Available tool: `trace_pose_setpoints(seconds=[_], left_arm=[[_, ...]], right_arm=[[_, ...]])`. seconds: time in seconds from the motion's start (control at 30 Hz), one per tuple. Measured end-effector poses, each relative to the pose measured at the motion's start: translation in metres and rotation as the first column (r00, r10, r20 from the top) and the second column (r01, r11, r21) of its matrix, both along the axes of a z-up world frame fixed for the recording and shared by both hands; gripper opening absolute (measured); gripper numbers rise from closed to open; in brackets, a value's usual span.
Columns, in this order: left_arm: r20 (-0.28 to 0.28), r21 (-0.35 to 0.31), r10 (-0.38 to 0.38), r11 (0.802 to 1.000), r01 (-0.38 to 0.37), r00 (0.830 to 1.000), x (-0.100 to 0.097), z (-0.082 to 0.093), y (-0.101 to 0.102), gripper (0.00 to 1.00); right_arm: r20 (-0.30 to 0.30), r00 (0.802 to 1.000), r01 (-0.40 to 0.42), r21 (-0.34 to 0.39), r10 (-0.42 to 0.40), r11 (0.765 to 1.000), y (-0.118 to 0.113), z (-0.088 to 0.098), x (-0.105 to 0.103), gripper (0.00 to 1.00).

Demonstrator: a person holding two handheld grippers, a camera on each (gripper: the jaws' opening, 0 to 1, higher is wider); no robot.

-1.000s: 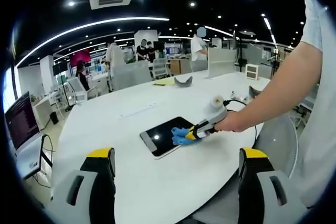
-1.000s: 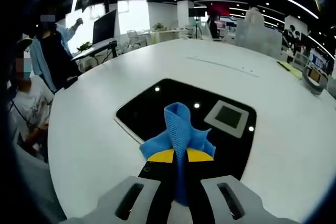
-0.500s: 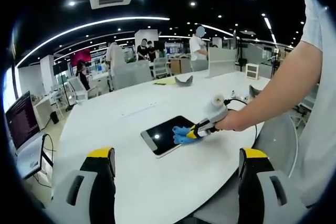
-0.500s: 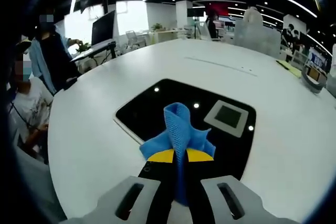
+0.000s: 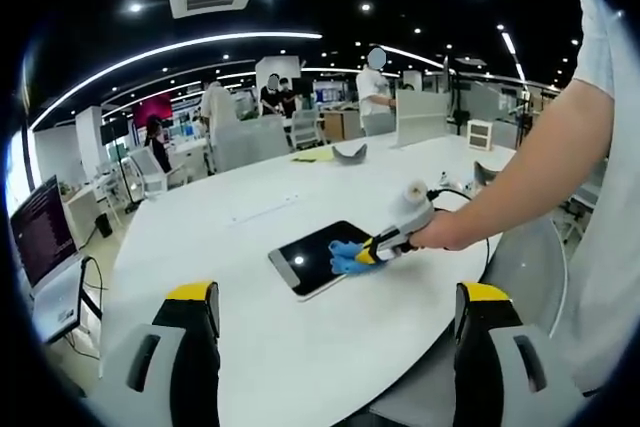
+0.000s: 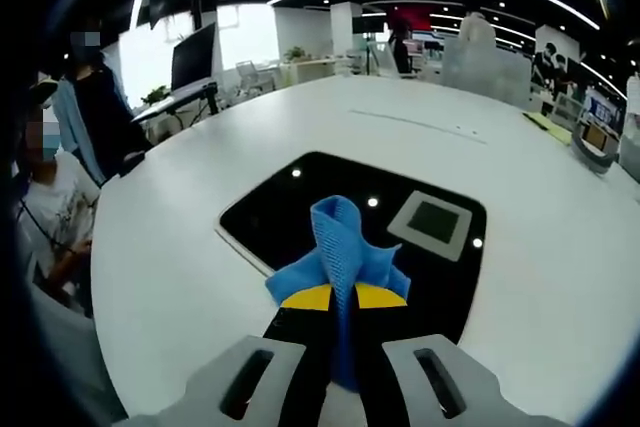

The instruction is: Wipe the mirror surface with the cleaning cloth until all visible marks leave the cleaned area.

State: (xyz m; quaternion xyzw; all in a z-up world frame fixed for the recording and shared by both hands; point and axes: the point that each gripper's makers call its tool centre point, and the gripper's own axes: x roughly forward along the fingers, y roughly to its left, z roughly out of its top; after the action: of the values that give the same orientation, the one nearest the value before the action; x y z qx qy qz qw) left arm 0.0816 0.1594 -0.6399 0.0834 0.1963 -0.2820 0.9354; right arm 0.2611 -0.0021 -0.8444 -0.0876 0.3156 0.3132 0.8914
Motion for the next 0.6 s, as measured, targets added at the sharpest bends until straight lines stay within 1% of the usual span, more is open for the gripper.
trace_pose_setpoints(seconds=[0.23, 0.47, 0.6], left_arm=[[0.003, 0.000, -0.001, 1.000, 0.001, 1.000, -0.001, 0.000, 0.002, 0.99], [0.006, -0.002, -0.006, 1.000, 0.006, 1.000, -0.001, 0.000, 0.001, 0.99], [0.010, -0.005, -0.012, 1.000, 0.012, 1.000, -0.001, 0.001, 0.001, 0.99]], right_arm=[[-0.003, 1.000, 0.012, 0.003, -0.012, 1.000, 0.001, 0.000, -0.002, 0.01], [-0.010, 1.000, 0.004, 0.004, -0.004, 1.000, 0.007, 0.000, -0.010, 0.01], [-0.016, 1.000, 0.012, 0.006, -0.012, 1.000, 0.009, 0.000, -0.011, 0.01]])
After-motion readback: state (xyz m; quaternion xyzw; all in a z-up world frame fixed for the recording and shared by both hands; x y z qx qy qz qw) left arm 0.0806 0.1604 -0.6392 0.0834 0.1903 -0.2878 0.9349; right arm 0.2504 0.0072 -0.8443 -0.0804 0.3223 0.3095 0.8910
